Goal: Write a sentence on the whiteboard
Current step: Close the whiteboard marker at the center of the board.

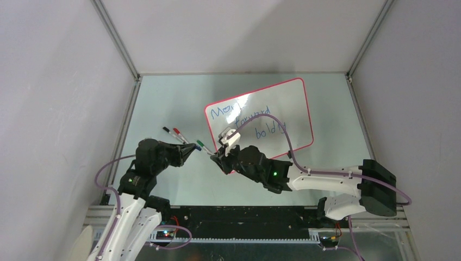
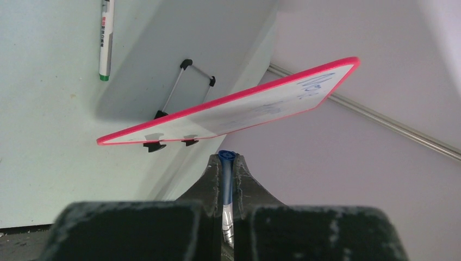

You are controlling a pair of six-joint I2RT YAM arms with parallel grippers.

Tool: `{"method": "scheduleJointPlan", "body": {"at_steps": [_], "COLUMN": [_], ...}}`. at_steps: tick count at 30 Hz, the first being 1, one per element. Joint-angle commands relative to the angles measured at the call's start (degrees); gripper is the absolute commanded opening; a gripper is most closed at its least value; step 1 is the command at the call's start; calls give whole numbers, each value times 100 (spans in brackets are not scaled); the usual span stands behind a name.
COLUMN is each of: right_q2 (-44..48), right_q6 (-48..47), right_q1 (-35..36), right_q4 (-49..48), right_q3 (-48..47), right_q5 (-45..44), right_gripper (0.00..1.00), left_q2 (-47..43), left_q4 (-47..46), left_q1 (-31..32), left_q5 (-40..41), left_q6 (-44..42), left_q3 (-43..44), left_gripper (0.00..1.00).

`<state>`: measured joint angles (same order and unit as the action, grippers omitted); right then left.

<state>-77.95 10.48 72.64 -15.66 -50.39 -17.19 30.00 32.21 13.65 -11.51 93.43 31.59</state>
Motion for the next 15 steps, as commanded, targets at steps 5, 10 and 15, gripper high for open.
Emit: {"method": "scheduleJointPlan", "body": {"at_steps": [5, 10, 15], "right_q2": [-248, -290, -363], "right_q6": [9, -13, -30], "right_q1": [-9, -4, -17], "right_q4": [-111, 67, 180], "right_q3": [-452, -576, -685], "right_q5": [-42, -54, -79], "right_gripper": [0, 0, 0], "left_q2": [62, -10, 12], "left_q4": [191, 440, 409], "left_q1": [19, 17, 16], "left_q5": [26, 389, 303], "left_q6": [-309, -447, -476], "left_q3": [98, 196, 230], "left_gripper": [0, 0, 0]}}
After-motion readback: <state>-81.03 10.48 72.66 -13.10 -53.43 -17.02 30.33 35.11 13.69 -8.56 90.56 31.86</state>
